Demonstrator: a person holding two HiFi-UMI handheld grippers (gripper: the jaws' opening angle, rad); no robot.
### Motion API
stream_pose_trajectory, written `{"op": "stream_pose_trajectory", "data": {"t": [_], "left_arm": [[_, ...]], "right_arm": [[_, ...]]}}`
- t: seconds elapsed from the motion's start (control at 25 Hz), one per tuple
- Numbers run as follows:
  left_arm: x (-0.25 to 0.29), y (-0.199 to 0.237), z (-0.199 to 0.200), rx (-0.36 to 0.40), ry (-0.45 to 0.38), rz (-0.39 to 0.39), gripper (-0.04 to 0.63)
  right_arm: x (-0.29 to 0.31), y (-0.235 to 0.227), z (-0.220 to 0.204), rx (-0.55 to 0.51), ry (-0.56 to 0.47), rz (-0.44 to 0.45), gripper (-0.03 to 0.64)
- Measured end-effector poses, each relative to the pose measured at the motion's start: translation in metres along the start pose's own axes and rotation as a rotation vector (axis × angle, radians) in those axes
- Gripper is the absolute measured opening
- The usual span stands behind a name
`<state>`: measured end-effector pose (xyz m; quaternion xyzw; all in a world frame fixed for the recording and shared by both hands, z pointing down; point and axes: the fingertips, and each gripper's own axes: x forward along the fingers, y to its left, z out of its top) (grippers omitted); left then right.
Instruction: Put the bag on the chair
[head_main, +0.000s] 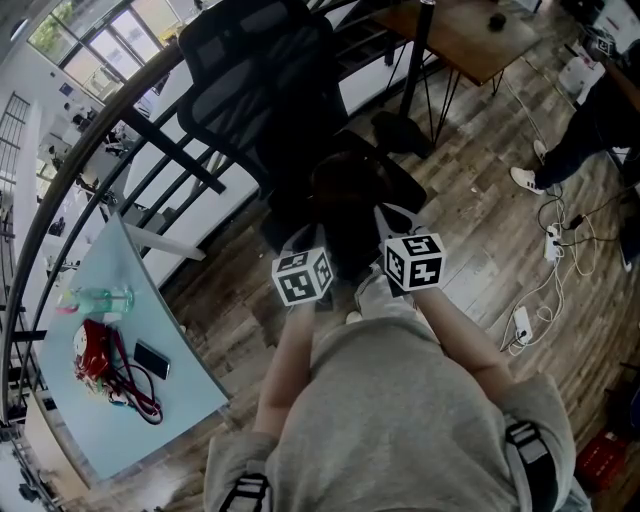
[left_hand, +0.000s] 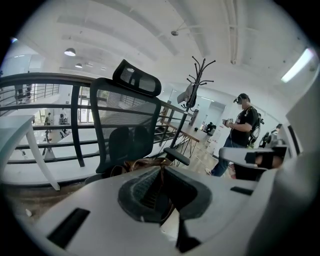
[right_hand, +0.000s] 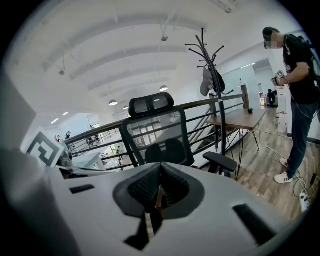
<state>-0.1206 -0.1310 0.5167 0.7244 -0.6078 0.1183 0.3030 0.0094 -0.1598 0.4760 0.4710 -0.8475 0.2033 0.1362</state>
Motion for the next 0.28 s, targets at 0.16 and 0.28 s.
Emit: {"op": "stream_pose_trajectory", "data": {"t": [0.16, 0.28], "left_arm": [[0.0002, -0.0004, 0.0013, -0.001, 0.0, -0.002, 0.017], [-0.0008, 0.0002, 0.0015, -0.004, -0.002, -0.001, 0.017]], "right_arm": [[-0.0003, 0.0002, 0.0015, -0.006, -0.007, -0.002, 0.005], [-0.0013, 0.0005, 0.0017, -0.008, -0.009, -0.004, 0.005]]}}
